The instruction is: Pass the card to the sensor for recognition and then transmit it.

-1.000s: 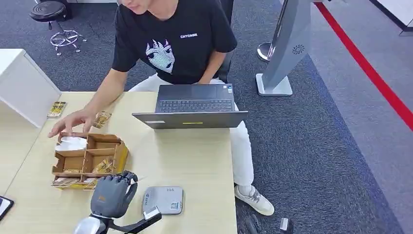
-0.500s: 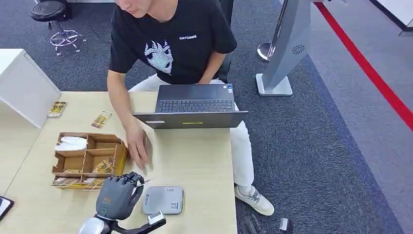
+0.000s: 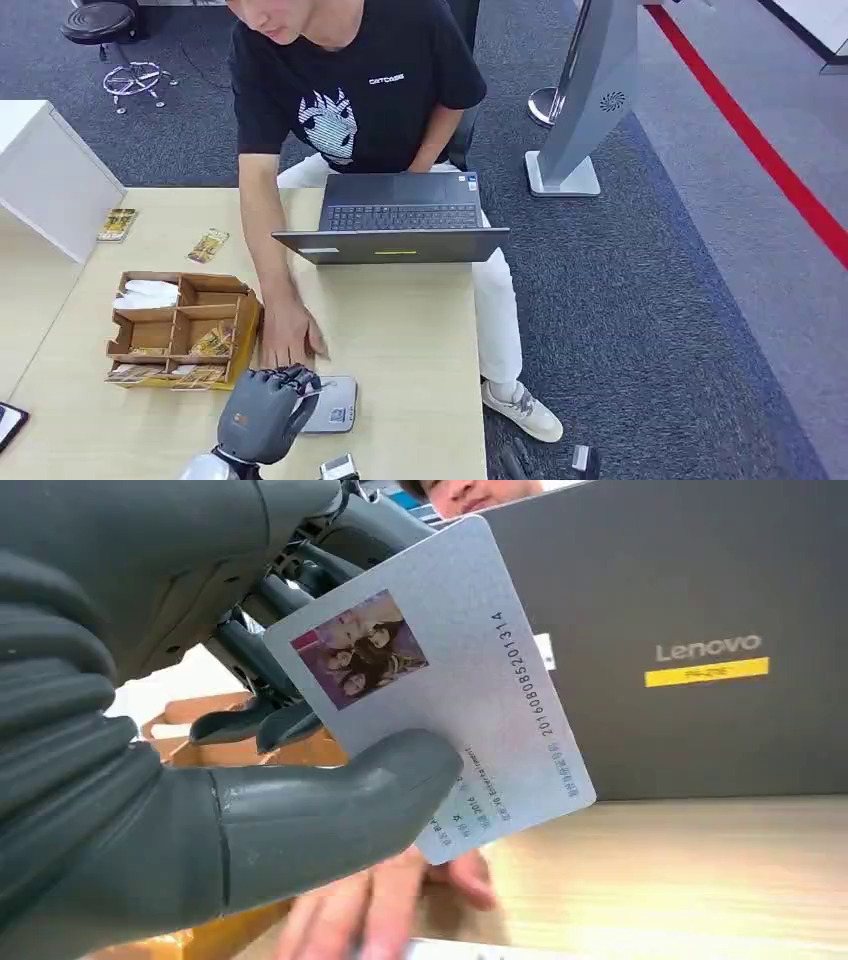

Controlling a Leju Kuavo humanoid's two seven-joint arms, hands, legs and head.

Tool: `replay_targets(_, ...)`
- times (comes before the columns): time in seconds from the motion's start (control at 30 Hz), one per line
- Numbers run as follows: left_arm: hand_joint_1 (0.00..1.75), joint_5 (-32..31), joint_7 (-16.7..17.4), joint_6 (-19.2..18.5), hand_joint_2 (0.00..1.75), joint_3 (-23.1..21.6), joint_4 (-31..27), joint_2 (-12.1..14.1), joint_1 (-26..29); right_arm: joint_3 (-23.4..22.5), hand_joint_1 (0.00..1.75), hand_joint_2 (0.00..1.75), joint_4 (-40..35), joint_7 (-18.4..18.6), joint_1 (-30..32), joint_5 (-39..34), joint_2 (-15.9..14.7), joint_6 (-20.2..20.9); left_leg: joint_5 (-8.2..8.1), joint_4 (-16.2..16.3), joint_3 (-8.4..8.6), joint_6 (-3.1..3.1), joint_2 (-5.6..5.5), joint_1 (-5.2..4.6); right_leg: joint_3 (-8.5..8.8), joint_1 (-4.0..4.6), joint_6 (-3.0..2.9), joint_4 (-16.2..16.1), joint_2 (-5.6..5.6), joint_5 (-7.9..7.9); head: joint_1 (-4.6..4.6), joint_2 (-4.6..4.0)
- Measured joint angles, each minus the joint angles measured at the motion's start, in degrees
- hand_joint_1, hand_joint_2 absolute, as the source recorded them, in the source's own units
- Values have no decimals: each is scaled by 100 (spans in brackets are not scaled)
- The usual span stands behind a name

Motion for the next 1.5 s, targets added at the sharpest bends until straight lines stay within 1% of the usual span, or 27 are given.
replay_targets(0.2,175,52,0,9,175,-79,11,53,-6,48,0,175,0,0,0,0,-2,0,0,0,0,0,0,0,0,0,0,0,0,0,2,0)
replay_targets(0.77,175,79,39,17,175,-85,11,129,-5,68,0,175,0,-11,3,-37,-2,-2,0,0,0,0,0,0,0,0,0,0,0,0,0,0)
replay_targets(0.83,175,138,90,-31,175,-85,15,140,-5,74,0,175,0,-15,3,-83,-4,-2,0,0,0,0,0,0,0,0,0,0,0,0,0,0)
replay_targets(0.9,175,223,155,-201,175,-92,55,153,-5,92,0,175,0,0,2,-85,-4,-2,0,0,0,0,0,0,0,0,0,0,0,0,0,0)
replay_targets(1.0,175,511,195,-299,175,-142,264,188,-4,144,0,175,2,9,0,-94,-9,-2,0,0,0,0,0,0,0,0,0,0,0,0,2,0)
replay_targets(1.2,175,671,236,-199,175,-223,583,256,-32,221,0,175,13,9,1,-101,-24,-7,0,0,0,0,-1,0,1,0,0,0,-1,0,0,0)
replay_targets(1.5,175,664,238,-107,175,-223,612,267,-52,278,0,175,26,0,5,-170,-31,-13,1,0,1,0,0,0,1,0,0,0,-1,0,0,0)
